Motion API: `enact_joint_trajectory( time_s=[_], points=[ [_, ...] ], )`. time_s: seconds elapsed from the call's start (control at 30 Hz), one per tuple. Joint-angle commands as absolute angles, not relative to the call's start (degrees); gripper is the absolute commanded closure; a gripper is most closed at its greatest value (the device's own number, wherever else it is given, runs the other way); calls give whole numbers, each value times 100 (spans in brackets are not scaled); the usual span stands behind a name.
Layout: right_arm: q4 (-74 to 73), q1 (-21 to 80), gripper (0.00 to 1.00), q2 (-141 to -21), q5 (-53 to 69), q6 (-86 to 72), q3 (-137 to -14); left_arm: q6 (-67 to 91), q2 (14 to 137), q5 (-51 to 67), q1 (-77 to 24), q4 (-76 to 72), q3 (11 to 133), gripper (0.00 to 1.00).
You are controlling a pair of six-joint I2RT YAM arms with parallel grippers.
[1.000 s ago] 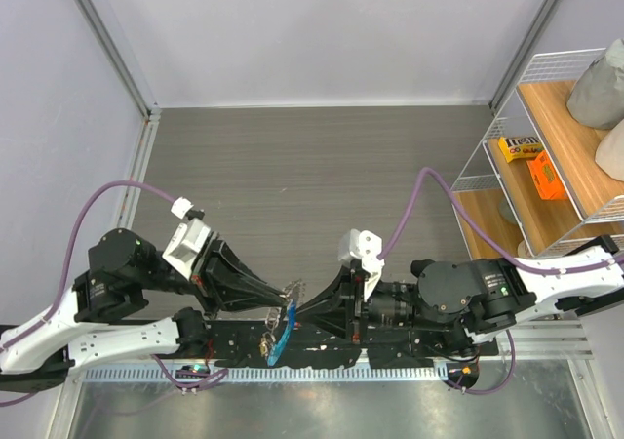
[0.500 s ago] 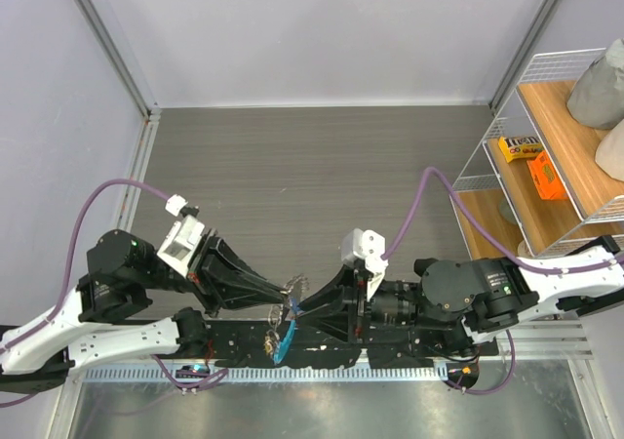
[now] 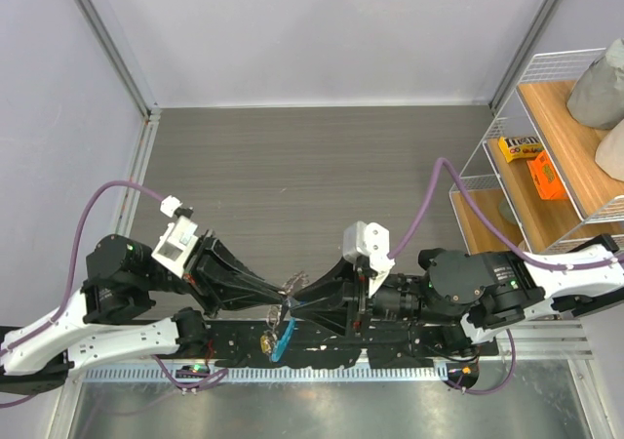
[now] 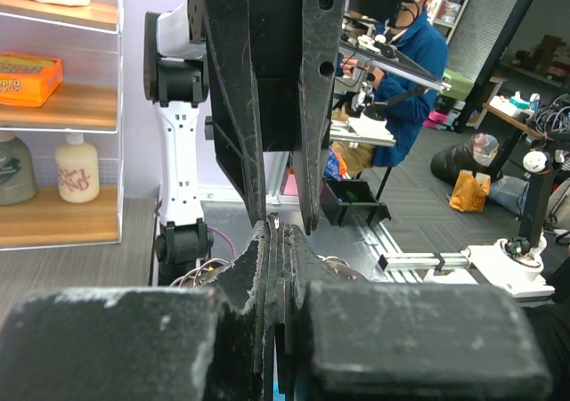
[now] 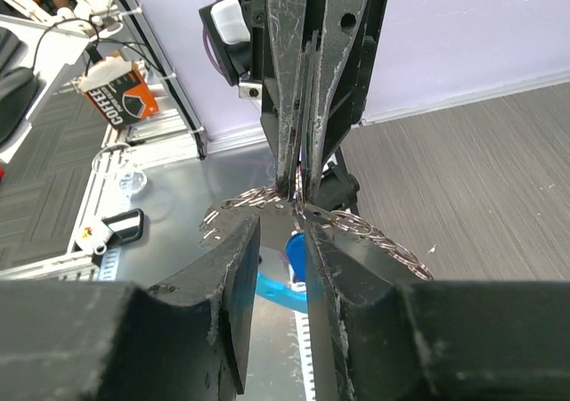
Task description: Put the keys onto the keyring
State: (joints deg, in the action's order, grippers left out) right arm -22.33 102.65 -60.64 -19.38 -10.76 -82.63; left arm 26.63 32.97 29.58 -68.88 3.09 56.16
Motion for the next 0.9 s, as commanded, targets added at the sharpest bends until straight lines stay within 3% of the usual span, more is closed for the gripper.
enact_joint_trajectory(
  time_s=[0.0,0.67,0.87],
  points=[
    [-2145,10257,68,-6179,-1951,-835,-8560,2803,3234,2979,-6891,-474,5590,100],
    [-2109,10257,66,-6337,-1863,-642,-8701,2883,3173,3032,-6891,-598,5528,100],
    [-2057,10266,71,-6407,-1907,-598,-8754,2883,3190,3041,-6891,-606,5520,100]
  ],
)
